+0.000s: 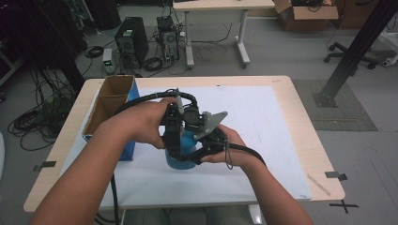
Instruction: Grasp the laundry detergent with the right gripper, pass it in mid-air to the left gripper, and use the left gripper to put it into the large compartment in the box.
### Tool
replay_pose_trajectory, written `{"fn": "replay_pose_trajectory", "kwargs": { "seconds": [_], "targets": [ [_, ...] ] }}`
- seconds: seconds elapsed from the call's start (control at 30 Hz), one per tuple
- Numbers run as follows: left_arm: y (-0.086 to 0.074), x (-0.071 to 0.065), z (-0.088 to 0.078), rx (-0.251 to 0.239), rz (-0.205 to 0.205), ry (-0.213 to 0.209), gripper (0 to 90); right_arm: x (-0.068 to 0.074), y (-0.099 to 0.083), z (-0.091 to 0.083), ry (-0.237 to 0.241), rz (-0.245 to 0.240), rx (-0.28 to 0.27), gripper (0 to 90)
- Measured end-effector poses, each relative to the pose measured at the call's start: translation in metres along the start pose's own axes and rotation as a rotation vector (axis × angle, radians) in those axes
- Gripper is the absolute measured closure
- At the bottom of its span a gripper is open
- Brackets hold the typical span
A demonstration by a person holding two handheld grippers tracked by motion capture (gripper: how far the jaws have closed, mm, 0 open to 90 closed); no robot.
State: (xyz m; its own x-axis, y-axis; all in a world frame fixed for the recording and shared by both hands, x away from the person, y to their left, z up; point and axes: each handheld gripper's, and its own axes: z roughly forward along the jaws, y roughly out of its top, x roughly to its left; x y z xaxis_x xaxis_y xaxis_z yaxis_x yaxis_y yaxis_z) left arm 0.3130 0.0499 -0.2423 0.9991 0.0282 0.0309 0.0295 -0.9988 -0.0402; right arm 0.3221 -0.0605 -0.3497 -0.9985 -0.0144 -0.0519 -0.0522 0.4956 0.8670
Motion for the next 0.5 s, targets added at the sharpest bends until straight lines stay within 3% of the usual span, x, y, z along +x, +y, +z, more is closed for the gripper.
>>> {"fn": "replay_pose_trajectory", "kwargs": {
  "seconds": [0.5],
  "targets": [
    [0.0005,-0.0007,-0.0003,-0.005,0.0,0.012,37.7,0.0007,0.0013,-0.0007,-0.002,-0.002,-0.007,45.5]
  ]
}}
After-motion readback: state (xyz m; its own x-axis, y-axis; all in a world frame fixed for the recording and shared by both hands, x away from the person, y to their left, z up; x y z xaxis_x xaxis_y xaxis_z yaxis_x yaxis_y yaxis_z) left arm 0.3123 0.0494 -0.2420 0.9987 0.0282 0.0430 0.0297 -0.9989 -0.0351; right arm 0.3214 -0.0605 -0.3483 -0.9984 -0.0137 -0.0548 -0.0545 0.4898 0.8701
